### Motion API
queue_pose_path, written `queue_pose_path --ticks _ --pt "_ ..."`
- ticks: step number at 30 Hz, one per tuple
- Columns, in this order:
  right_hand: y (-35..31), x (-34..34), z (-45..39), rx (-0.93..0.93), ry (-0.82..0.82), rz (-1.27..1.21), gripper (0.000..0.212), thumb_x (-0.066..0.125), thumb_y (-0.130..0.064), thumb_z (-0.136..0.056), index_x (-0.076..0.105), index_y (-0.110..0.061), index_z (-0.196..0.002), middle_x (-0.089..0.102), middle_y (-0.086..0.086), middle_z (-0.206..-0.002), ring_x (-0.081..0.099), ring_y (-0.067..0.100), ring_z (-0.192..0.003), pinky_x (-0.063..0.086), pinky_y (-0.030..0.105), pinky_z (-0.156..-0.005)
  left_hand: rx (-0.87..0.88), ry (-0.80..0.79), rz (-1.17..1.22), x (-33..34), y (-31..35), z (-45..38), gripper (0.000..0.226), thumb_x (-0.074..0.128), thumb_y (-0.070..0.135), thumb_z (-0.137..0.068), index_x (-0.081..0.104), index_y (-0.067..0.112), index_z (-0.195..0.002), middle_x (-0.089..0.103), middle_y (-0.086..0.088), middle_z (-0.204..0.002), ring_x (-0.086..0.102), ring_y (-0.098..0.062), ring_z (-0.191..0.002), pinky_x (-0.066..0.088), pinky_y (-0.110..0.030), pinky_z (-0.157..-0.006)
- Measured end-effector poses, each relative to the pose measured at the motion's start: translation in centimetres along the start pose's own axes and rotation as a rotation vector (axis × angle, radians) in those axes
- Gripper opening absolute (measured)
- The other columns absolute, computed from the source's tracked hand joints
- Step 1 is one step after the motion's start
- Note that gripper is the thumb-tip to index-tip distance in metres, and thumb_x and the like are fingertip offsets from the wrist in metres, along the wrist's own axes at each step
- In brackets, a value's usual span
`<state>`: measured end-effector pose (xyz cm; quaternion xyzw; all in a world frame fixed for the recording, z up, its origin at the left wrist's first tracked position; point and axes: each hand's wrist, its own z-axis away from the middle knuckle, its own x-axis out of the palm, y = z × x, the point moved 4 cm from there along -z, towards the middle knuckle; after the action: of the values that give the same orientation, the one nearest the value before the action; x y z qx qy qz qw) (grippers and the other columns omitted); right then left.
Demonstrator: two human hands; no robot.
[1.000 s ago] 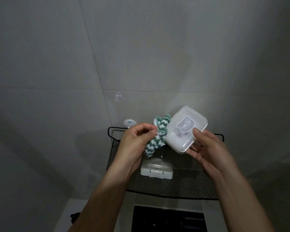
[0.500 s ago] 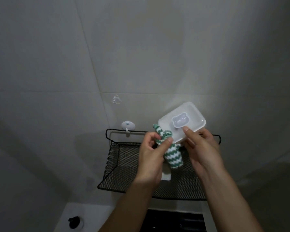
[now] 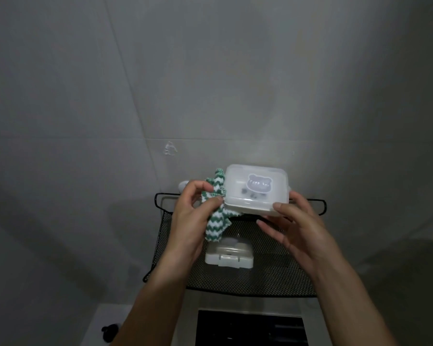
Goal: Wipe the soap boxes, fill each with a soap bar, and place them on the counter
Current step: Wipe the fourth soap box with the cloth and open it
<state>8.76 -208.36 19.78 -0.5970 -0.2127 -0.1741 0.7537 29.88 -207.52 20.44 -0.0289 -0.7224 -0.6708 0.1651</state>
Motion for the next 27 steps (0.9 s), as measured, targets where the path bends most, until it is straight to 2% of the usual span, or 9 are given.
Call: queue_pose_path --ticks 3,6,9,11,13,15,19,24,27 --pt "-0.1 0.0 0.1 -0.034 -0.09 0.085 0.074 0.075 -0.007 -0.068 0.057 -0.04 -0.133 0.075 0.004 -0.114 0.073 0.03 -0.102 0.061 0.046 -0.079 0.003 0.01 -0.001 -0.1 -0.2 0.3 0.026 0.074 0.019 -0.074 0.061 0.017 -0.096 0.072 -0.005 -0.106 0.073 -0.024 -0.08 0.057 -0.037 -0.063" --pt "-0.3 -0.1 0.0 -0.038 -0.139 0.041 0.062 0.077 -0.013 -0.071 0.064 -0.037 -0.126 0.075 0.002 -0.115 0.072 0.031 -0.106 0.06 0.05 -0.081 -0.002 0.042 -0.032 -0.4 0.1 0.5 0.026 0.075 0.019 -0.074 0.062 0.017 -0.097 0.071 -0.006 -0.109 0.073 -0.023 -0.08 0.057 -0.036 -0.063" --pt "-0.6 -0.2 -0.2 -0.036 -0.102 0.042 0.039 0.075 -0.02 -0.073 0.072 -0.035 -0.109 0.077 0.009 -0.106 0.074 0.031 -0.096 0.062 0.045 -0.075 0.033 0.1 -0.179 -0.5 1.0 0.9 0.022 0.079 0.019 -0.078 0.067 0.026 -0.095 0.073 0.0 -0.107 0.073 -0.022 -0.084 0.057 -0.034 -0.063" --pt "-0.5 -0.4 -0.3 -0.051 -0.061 0.065 0.047 0.074 -0.014 -0.07 0.069 -0.031 -0.113 0.076 0.013 -0.101 0.075 0.029 -0.088 0.061 0.038 -0.068 0.139 0.161 -0.399 -0.5 2.0 1.2 0.021 0.079 0.021 -0.082 0.069 0.035 -0.095 0.072 0.006 -0.103 0.07 -0.015 -0.087 0.055 -0.029 -0.065" --pt "-0.3 -0.4 -0.3 -0.07 -0.052 0.082 0.058 0.074 -0.008 -0.069 0.062 -0.025 -0.123 0.074 0.018 -0.101 0.074 0.028 -0.085 0.061 0.035 -0.066 0.318 0.211 -0.62 0.1 3.1 1.7 0.025 0.076 0.018 -0.084 0.071 0.034 -0.102 0.069 0.01 -0.107 0.065 -0.007 -0.094 0.054 -0.025 -0.077" --pt "-0.1 0.0 -0.3 -0.089 -0.07 0.115 0.063 0.074 -0.006 -0.069 0.06 -0.023 -0.128 0.075 0.017 -0.099 0.074 0.027 -0.085 0.061 0.034 -0.066 0.477 0.215 -0.801 1.5 3.9 2.5 0.032 0.073 0.012 -0.087 0.07 0.023 -0.117 0.066 0.008 -0.119 0.061 -0.005 -0.107 0.047 -0.02 -0.096" --pt "0.6 0.9 -0.6 -0.105 -0.082 0.164 0.072 0.076 -0.005 -0.068 0.056 -0.019 -0.136 0.076 0.014 -0.104 0.074 0.024 -0.087 0.062 0.032 -0.069 0.584 0.099 -1.072 4.9 4.0 3.6 0.038 0.07 0.008 -0.089 0.066 0.011 -0.127 0.065 -0.006 -0.131 0.058 -0.018 -0.122 0.038 -0.023 -0.109" --pt "0.7 0.5 -1.0 -0.104 -0.056 0.131 0.068 0.075 -0.004 -0.066 0.058 -0.016 -0.131 0.077 0.008 -0.097 0.075 0.019 -0.083 0.06 0.031 -0.063 0.624 -0.23 -1.076 7.3 3.7 3.8 0.041 0.055 0.0 -0.094 0.061 0.009 -0.133 0.059 -0.01 -0.139 0.047 -0.021 -0.138 0.03 -0.028 -0.118" --pt "0.8 0.2 -0.9 -0.102 -0.078 0.132 0.063 0.074 -0.002 -0.069 0.059 -0.013 -0.129 0.076 0.012 -0.098 0.075 0.026 -0.087 0.064 0.041 -0.069 0.638 -0.274 -1.099 7.2 4.2 3.5 0.042 0.062 0.0 -0.09 0.066 0.015 -0.129 0.065 -0.006 -0.132 0.05 -0.021 -0.132 0.032 -0.028 -0.115"
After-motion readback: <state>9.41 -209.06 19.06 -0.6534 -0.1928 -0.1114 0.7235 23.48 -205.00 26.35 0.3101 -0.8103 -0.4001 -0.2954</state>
